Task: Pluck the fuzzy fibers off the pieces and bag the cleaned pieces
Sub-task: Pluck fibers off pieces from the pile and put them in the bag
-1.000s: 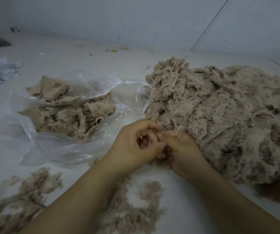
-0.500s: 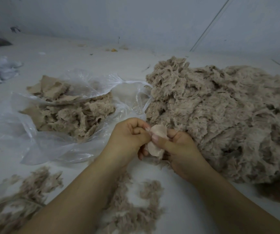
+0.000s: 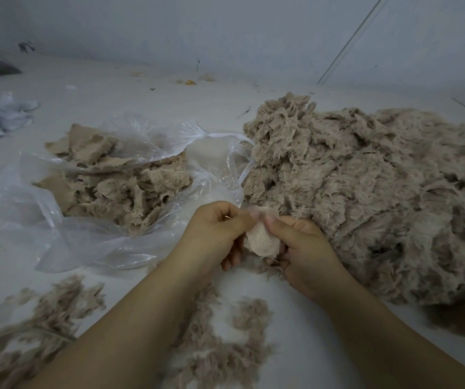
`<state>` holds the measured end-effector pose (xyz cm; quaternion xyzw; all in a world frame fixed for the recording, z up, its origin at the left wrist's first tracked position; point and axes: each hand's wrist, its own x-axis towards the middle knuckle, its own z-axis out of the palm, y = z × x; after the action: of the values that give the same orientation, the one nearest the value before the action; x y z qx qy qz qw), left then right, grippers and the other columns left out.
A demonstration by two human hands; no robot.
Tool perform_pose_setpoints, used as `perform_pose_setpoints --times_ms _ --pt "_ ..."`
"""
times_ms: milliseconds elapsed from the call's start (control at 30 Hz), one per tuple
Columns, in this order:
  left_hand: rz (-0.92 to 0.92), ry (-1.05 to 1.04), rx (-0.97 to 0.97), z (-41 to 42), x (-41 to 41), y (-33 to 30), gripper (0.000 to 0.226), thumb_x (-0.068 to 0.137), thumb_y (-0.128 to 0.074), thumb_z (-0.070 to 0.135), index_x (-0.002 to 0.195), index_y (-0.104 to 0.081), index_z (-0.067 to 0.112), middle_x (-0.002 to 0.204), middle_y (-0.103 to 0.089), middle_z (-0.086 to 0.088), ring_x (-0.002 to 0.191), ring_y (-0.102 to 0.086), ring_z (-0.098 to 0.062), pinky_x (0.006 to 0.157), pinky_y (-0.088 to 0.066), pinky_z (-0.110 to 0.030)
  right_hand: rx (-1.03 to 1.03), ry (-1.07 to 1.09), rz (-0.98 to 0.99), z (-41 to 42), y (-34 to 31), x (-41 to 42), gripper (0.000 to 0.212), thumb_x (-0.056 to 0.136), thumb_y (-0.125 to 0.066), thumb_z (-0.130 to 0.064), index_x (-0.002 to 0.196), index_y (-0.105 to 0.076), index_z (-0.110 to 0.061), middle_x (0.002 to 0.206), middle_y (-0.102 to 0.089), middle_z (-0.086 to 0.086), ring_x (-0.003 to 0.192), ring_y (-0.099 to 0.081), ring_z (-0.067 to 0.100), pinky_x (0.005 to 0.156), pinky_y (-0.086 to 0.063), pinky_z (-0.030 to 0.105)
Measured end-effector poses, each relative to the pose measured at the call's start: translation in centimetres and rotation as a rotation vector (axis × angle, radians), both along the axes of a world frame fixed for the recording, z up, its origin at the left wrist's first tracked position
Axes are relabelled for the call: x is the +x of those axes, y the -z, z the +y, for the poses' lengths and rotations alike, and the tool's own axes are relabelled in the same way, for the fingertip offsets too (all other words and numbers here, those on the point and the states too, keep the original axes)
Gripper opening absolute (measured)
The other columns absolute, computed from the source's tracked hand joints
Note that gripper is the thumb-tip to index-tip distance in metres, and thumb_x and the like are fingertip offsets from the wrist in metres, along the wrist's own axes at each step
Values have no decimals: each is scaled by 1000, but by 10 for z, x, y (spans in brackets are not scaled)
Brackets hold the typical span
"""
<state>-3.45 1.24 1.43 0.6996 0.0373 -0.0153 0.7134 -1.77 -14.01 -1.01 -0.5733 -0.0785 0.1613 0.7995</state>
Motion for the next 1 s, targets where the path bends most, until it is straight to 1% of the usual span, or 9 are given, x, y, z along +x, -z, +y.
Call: perform_pose_setpoints --times_ms 133,233,367,500,567,633,800,933,1000 --pt "-12 -80 -25 0 0 -1 33 94 -61 13 62 -60 12 44 -47 -5 34 -35 -13 35 -26 -16 -43 58 20 2 3 1 34 86 -60 -31 85 -71 1 48 -47 0 43 -43 9 42 -41 20" --pt "-23 -138 -60 -4 -1 0 33 95 -59 13 63 -59 10 45 -45 -5 36 -34 -14 36 -27 -19 -50 93 46 3 4 1 36 96 -56 -24 98 -64 11 47 -38 -2 42 -37 8 42 -40 21" --pt "-41 -204 -82 7 3 0 34 96 -55 14 63 -57 12 45 -46 -7 37 -33 -18 36 -24 -19 36 127 98 2 -1 0 28 78 -64 -33 68 -55 -7 46 -35 -3 40 -37 9 41 -40 21" --pt "81 154 45 17 1 -3 44 81 -68 54 62 -62 14 46 -51 -13 33 -39 -21 36 -26 -17 27 104 50 3 -1 0 34 89 -60 -28 57 -65 -16 47 -37 -2 44 -39 13 43 -41 21" --pt "57 308 93 13 -2 -2 38 80 -73 45 60 -64 13 46 -52 -11 32 -40 -18 36 -28 -18 11 86 28 3 -2 -2 38 89 -59 -30 54 -65 -18 53 -42 6 48 -42 16 46 -41 23" --pt "39 338 92 15 -1 -2 30 81 -73 32 60 -66 10 43 -51 -10 31 -38 -16 36 -28 -18 -7 85 22 3 -4 -3 36 87 -60 -31 55 -62 -16 59 -44 13 47 -43 16 47 -41 24" --pt "89 551 212 31 -2 -11 32 76 -72 35 63 -68 6 42 -50 -9 29 -37 -13 36 -28 -16 53 189 120 1 -2 1 45 90 -62 -30 49 -48 -15 46 -36 2 41 -37 13 45 -44 24" --pt "106 522 155 21 -4 -9 46 83 -65 48 75 -69 3 50 -54 -12 30 -39 -13 34 -28 -16 29 1 -44 -1 0 -1 38 87 -62 -38 55 -66 -17 48 -53 6 47 -51 20 53 -49 28" --pt "82 484 161 14 -5 -7 45 90 -62 39 76 -67 -3 45 -51 -10 29 -35 -13 34 -26 -16 30 -65 -75 -1 0 -2 35 88 -63 -40 62 -70 -18 52 -61 7 49 -59 20 55 -52 27"
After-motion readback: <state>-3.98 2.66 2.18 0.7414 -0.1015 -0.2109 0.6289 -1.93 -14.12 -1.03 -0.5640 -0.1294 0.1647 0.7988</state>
